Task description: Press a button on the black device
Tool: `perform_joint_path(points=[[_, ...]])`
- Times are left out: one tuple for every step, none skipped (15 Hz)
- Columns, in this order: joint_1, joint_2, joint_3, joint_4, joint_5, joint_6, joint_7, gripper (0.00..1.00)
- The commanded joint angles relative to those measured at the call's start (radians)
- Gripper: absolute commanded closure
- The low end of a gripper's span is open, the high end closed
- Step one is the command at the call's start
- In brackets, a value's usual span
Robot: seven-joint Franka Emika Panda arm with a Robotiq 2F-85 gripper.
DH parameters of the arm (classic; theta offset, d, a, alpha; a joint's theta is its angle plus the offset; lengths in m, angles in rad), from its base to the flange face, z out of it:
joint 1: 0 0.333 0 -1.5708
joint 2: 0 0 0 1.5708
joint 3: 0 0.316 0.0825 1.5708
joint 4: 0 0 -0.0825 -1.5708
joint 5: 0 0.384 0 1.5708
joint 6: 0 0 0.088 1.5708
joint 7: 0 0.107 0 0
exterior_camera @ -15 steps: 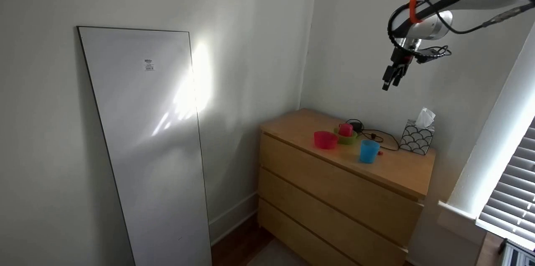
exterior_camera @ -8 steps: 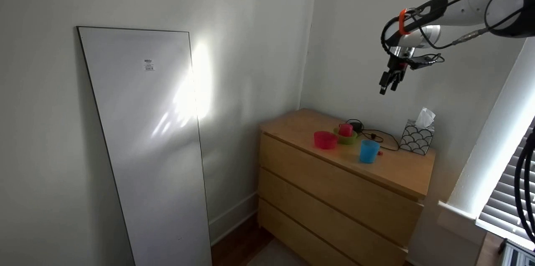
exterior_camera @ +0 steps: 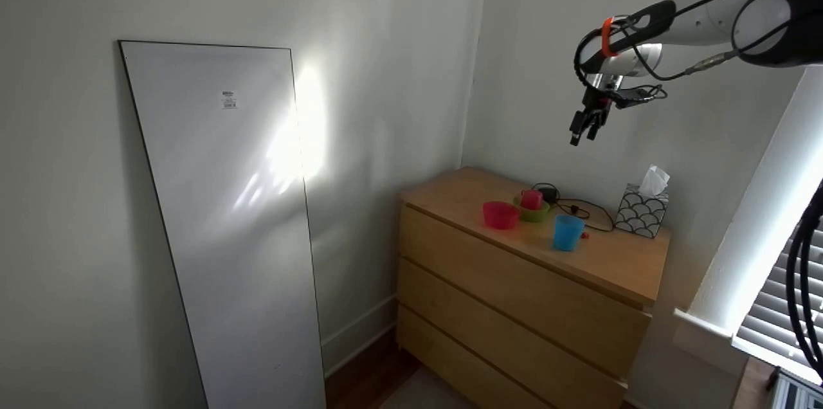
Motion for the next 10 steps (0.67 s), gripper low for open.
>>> perform_joint_path(points=[[-0.027,0.136,0.047,0.153,-0.016,-0.04,0.102,0.0],[-0.031,0.171,0.051,0.19,-0.014,-0.039,0.14,0.25],[-0.04,0.209,0.061,0.234,-0.009,-0.056,0.164,0.26],[-0.05,0.248,0.066,0.281,-0.007,-0.071,0.197,0.34],[-0.036,0.288,0.035,0.327,0.025,-0.095,0.211,0.42],[-0.043,0.322,0.034,0.368,0.027,-0.115,0.237,0.5],[-0.052,0.357,0.032,0.412,0.03,-0.134,0.262,0.58],[-0.061,0.39,0.031,0.453,0.032,-0.15,0.288,0.65],[-0.069,0.426,0.032,0.497,0.035,-0.155,0.317,0.73],[-0.076,0.454,0.032,0.532,0.036,-0.164,0.347,0.8]])
